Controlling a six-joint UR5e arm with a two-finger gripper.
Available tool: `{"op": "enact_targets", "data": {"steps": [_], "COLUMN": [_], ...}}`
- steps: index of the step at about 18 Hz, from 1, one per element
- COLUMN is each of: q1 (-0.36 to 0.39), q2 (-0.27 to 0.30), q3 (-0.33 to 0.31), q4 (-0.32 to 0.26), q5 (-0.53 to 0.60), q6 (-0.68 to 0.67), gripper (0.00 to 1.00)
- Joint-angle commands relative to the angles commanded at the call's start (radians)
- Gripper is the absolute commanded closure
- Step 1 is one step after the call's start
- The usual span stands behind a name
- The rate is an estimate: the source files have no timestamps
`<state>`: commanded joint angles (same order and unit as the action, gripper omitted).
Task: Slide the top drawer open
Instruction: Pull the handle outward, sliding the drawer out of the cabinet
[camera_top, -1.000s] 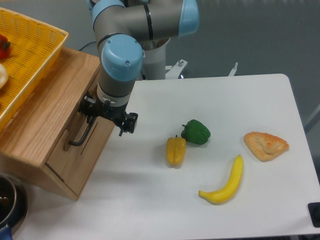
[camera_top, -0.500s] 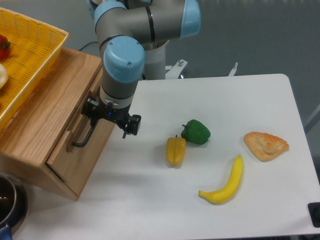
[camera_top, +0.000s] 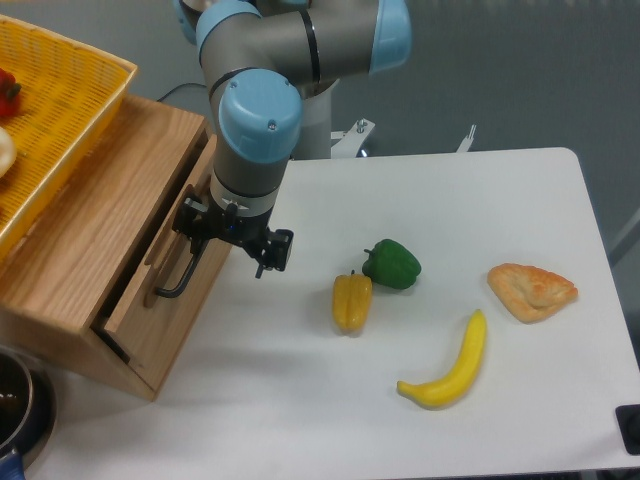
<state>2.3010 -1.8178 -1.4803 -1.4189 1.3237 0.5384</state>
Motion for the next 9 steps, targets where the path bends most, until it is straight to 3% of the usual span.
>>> {"op": "enact_targets", "data": {"steps": [9], "q1": [0.008], "q2": [-0.014], "q3": [0.002], "q4": [0.031], "q5": [0.069], "q6": [0.017], "gripper": [0.00]}}
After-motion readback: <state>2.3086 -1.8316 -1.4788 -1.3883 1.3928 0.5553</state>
